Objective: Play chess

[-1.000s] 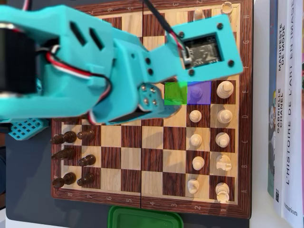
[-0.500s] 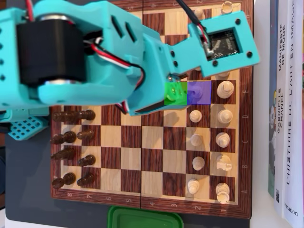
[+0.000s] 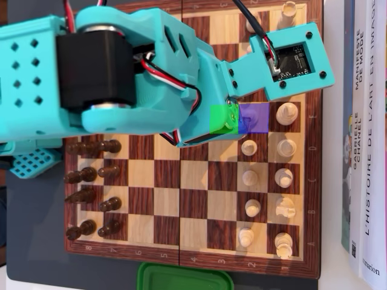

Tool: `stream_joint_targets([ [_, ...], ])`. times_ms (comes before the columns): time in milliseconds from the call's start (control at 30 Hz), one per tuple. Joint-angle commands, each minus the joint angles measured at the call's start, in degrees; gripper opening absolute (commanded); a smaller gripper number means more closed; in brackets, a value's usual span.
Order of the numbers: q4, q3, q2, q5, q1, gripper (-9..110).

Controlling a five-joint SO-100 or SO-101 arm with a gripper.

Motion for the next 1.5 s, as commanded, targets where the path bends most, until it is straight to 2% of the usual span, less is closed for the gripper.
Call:
stream_joint_targets([
  [0, -0.35, -3.96, -0.26, 0.0, 0.44, 13],
  [1467, -0.53, -6.24, -4.66, -0.18, 1.49, 13],
])
